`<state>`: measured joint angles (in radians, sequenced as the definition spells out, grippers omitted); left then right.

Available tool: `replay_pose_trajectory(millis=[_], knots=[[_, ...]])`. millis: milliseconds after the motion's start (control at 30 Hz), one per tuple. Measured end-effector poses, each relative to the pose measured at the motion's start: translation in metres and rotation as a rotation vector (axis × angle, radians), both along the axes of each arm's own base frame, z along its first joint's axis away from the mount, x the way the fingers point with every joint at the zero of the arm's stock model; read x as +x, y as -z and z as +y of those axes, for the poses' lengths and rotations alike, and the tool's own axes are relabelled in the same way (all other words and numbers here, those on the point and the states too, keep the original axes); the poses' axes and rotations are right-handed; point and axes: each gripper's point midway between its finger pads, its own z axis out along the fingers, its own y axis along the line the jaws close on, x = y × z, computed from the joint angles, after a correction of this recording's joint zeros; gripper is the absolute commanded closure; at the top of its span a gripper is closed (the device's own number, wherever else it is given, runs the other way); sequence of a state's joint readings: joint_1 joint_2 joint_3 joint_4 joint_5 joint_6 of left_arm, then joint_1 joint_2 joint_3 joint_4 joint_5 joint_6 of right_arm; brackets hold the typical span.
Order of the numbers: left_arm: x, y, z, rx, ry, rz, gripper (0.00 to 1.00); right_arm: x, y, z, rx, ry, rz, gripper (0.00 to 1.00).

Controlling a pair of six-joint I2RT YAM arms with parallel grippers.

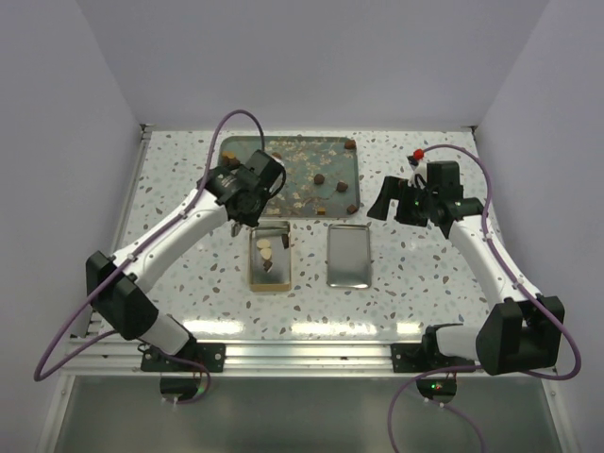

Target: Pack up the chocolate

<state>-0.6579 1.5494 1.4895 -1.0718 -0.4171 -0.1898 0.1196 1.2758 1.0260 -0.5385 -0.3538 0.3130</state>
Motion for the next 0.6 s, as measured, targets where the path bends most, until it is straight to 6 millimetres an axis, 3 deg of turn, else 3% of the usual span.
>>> replay_pose_trajectory(millis=[233,333,433,600], knots=[[-0.018,-0.045,-0.006,-0.133,0.048,-0.068,0.69,0.000,0.000,0.000,0.000,0.000,0.000,0.03],[-0.029,-0.054,-0.008,-0.173,0.074,-0.070,0.69,0.000,0.000,0.000,0.001,0.000,0.000,0.03],[-0.041,-0.055,-0.015,-0.197,0.114,-0.051,0.69,0.000,0.000,0.000,0.001,0.000,0.000,0.03],[-0.065,-0.041,-0.020,-0.210,0.173,0.022,0.69,0.000,0.002,0.000,0.000,0.000,0.006,0.02]])
